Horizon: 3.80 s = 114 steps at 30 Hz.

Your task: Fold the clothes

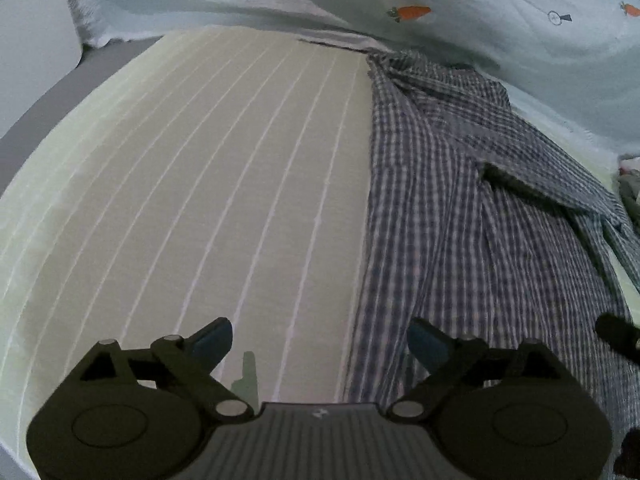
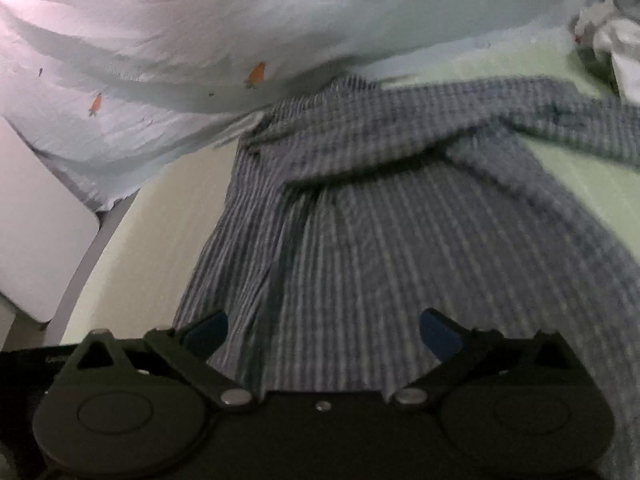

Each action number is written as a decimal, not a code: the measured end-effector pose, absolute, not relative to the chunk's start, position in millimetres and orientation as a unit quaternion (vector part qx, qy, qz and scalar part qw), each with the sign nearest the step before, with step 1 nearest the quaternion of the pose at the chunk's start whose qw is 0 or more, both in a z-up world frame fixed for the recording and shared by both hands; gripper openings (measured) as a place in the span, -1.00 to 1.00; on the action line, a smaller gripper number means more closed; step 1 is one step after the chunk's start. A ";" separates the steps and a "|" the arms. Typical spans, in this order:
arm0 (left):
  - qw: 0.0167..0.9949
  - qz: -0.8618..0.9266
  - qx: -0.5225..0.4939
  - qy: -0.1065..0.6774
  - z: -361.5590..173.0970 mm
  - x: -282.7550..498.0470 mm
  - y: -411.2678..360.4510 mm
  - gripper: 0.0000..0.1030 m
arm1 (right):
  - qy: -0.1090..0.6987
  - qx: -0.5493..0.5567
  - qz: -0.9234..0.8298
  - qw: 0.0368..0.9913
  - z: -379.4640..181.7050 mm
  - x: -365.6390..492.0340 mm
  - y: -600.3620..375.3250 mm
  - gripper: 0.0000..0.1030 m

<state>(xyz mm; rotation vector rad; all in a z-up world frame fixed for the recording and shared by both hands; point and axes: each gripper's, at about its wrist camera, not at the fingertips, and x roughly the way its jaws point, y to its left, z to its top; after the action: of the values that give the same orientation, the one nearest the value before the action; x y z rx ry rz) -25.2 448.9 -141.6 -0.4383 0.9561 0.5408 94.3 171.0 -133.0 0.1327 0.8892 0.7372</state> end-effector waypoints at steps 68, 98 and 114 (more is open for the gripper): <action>0.814 0.225 -0.152 0.514 -168.5 113.4 484.7 1.00 | 0.379 -0.001 0.214 0.900 -157.7 187.9 149.0 0.99; 0.878 0.032 -0.169 0.446 -136.9 209.2 390.1 0.32 | 0.334 -0.032 0.092 0.938 -200.4 187.3 131.6 1.00; 0.872 0.109 -0.214 0.426 -128.4 142.3 387.4 -0.94 | 0.332 -0.032 0.093 0.938 -200.6 187.5 131.8 1.00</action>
<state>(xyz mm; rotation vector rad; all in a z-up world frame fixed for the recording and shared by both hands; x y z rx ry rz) 142.3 387.4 -128.4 -0.4483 0.8912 0.2269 187.5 131.8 -200.6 -0.0662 0.6777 0.1890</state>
